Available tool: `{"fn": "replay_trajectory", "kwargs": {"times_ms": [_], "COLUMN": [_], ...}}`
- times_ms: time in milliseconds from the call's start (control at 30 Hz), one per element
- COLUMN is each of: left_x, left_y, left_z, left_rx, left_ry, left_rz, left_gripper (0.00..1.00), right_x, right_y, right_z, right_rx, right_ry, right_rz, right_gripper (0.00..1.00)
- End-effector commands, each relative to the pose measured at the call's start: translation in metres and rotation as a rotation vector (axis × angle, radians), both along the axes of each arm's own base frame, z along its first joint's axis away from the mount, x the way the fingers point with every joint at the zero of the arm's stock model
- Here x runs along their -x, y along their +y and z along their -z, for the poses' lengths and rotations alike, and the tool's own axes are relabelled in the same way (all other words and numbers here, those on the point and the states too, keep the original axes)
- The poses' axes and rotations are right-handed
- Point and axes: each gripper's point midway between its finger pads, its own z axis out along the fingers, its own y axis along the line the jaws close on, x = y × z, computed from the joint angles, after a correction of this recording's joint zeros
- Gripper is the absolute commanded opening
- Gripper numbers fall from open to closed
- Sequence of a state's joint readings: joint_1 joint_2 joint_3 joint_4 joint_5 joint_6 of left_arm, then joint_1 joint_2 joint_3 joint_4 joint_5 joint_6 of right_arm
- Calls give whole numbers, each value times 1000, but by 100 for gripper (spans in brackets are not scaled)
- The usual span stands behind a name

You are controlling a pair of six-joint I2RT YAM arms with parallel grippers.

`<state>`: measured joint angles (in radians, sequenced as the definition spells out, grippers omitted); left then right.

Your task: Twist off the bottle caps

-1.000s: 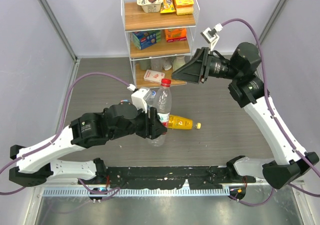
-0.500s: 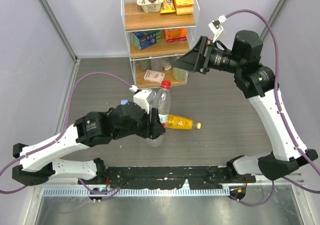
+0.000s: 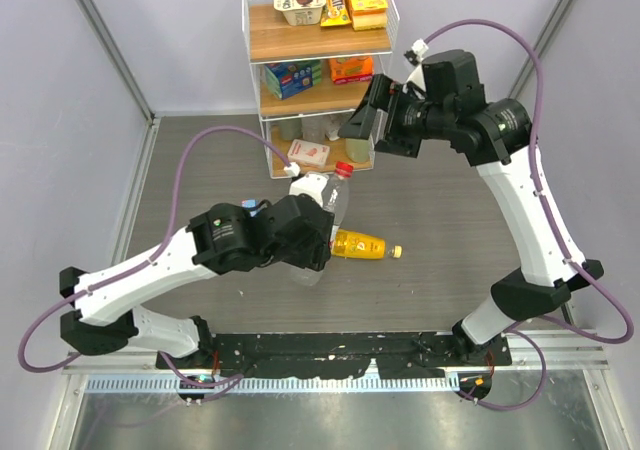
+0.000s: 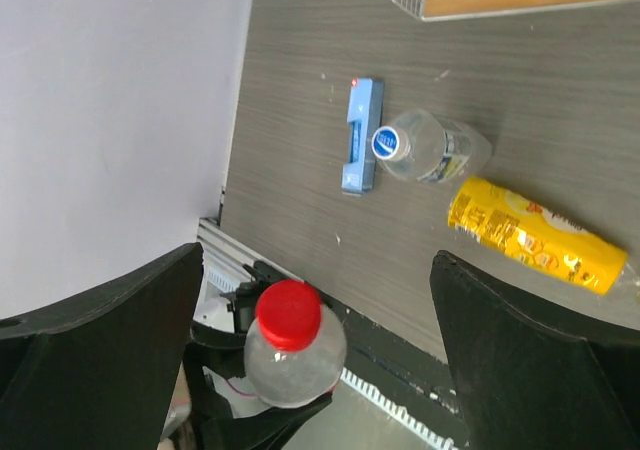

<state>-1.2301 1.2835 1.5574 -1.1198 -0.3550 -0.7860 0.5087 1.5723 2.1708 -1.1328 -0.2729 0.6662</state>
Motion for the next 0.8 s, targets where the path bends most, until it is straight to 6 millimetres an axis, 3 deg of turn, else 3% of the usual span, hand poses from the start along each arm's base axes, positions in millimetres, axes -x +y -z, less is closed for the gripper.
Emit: {"fn": "replay_trajectory", "kwargs": {"times_ms": [0, 167, 300, 467, 767], "left_x": [-9, -10, -10, -9, -7], "left_y": [9, -1, -4, -6, -14], "left_z": [3, 8, 8, 6, 8], "left_rx": [-118, -135, -131, -118, -117], "left_ry": [-31, -15, -13, -7, 11], "left_rz": [-11, 10, 9, 8, 33], "left_gripper": [0, 0, 0, 0, 0], "right_x": [13, 21, 27, 31, 38], "right_y": [4, 16, 10, 4, 9], "right_z": [-1, 8, 28, 40, 53], "right_rx": [21, 24, 86, 87, 34], "right_ry": [16, 53, 80, 87, 92], "right_rz": [42, 35, 75, 96, 79], "right_gripper": [100, 99, 94, 89, 70]}}
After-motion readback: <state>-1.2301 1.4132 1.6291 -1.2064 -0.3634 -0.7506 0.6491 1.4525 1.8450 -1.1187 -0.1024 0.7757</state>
